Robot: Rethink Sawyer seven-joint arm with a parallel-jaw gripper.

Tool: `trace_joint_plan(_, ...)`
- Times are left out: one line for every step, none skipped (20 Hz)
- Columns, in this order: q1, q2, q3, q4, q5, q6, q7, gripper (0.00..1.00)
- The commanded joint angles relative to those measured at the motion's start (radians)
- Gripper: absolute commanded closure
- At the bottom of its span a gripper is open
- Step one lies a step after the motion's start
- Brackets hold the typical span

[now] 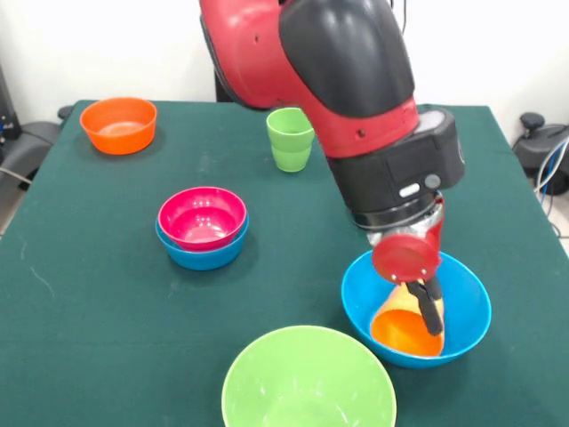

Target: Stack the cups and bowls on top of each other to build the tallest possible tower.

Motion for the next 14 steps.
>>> trace_joint_plan(-0.009,0.082,0.119,0.006,-0.063,-0.052,-0.001,0.00)
trace_joint_plan(0.009,0.084,0.085,-0.008,-0.059,-0.046,0.021,0.00)
trace_joint_plan(0.016,0.088,0.068,-0.019,-0.061,-0.044,0.026,0.00)
trace_joint_plan(0.017,0.095,0.057,-0.029,-0.066,-0.043,0.024,0.00)
trace_joint_plan(0.019,0.102,0.046,-0.040,-0.070,-0.043,0.022,0.00)
trace_joint_plan(0.024,0.105,0.029,-0.047,-0.069,-0.037,0.028,0.00)
trace_joint_plan(0.016,0.103,0.021,-0.045,-0.071,-0.036,0.031,0.00)
trace_joint_plan(0.031,0.103,-0.009,-0.048,-0.061,-0.042,0.056,0.00)
trace_joint_plan(0.046,0.103,-0.038,-0.052,-0.052,-0.047,0.081,0.00)
trace_joint_plan(0.085,0.103,-0.113,-0.065,-0.034,-0.032,0.125,0.00)
trace_joint_plan(0.117,0.109,-0.159,-0.082,-0.020,-0.012,0.155,0.00)
trace_joint_plan(0.162,0.109,-0.250,-0.094,-0.007,0.019,0.205,0.00)
trace_joint_plan(0.172,0.109,-0.274,-0.096,-0.004,0.025,0.215,0.00)
trace_joint_plan(0.183,0.110,-0.297,-0.098,-0.001,0.030,0.225,0.00)
